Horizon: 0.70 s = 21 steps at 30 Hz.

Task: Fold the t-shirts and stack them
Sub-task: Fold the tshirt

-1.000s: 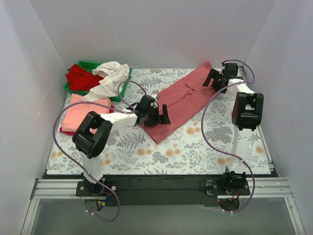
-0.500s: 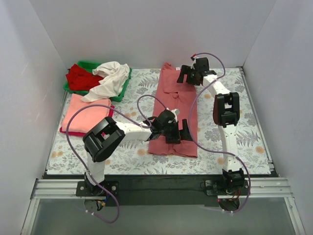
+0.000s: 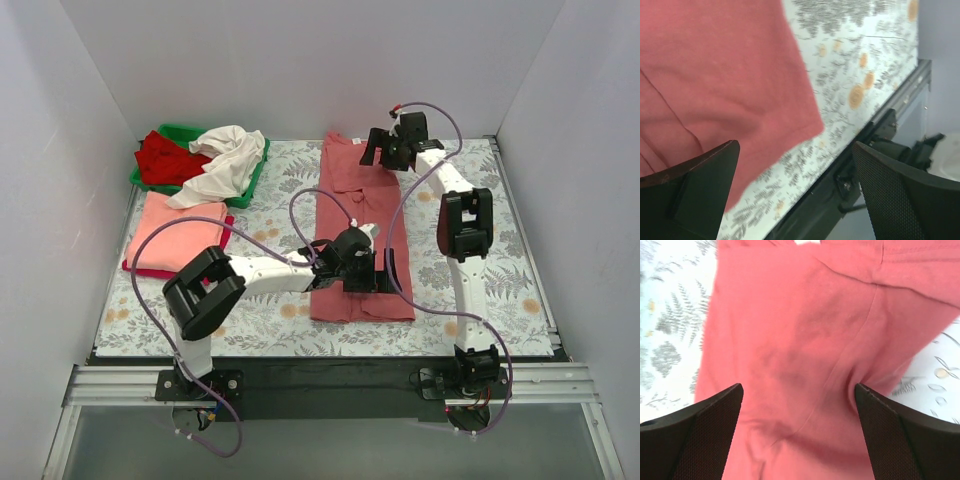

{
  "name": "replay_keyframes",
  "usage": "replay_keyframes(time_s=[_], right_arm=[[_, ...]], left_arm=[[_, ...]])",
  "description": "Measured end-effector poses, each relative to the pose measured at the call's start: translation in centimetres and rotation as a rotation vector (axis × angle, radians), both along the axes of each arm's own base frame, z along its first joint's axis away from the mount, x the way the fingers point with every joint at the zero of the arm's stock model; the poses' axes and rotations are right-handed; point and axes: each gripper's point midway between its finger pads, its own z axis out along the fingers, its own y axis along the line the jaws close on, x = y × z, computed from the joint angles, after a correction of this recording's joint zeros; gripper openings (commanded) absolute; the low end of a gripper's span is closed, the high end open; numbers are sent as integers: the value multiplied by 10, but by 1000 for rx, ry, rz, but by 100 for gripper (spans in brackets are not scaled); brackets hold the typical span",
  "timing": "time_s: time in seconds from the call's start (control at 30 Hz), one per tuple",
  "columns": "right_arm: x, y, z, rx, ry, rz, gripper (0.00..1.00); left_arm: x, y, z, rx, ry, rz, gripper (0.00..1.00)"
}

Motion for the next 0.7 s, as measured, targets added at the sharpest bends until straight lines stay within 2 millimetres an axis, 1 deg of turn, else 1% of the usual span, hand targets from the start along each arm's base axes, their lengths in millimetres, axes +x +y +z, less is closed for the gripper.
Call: replay_keyframes(time_s=[0.03,0.1,0.17,0.23,0.27,0.3,0.33,0.37,0.4,0.43,0.47,0.5,0.57,0.6,0.63,0.67,0.7], right_arm=[[-3,-2,12,-7,-12,-3,98],[-12,-7,46,-23,-53,-14,98],[-30,-14,88,-40,-103,-29,98],[-50,-24,137,-46,-183,-55,98],[-62,-28,152,-48,-205,-65,98],[-80,-34,172,-47,-236,-78,98],[-99,-41,182,-52,-251,-93,98],[-119,-48,188,-51,-266,-108,98],[-140,-55,185,-55,-259,-124,98],[-161,-61,177,-57,-239,-135,98],[-180,-65,163,-56,-219,-146,98],[-202,-70,143,-60,-177,-152,98],[-248,-77,91,-67,-53,-154,98],[-266,-79,71,-63,-7,-150,98],[-294,-81,41,-62,81,-147,98],[-313,-83,23,-65,137,-142,98],[-332,-83,6,-58,190,-136,98]], left_arm=[[-3,1,10,-8,-20,-8,96],[-10,4,35,-44,-66,-23,96],[-16,12,64,-88,-115,-22,96],[-23,26,86,-122,-158,-7,97],[-24,35,93,-128,-174,15,96],[-24,46,96,-128,-190,47,96],[-24,58,95,-114,-195,80,96],[-25,69,91,-94,-195,108,96],[-25,82,85,-71,-195,147,96],[-26,96,77,-41,-191,185,96],[-27,112,65,-4,-179,225,96],[-29,128,53,36,-166,260,96],[-33,157,32,100,-144,328,95],[-35,167,24,121,-135,348,94],[-36,178,15,148,-125,376,91],[-38,184,9,164,-117,389,87],[-39,190,1,182,-104,405,85]])
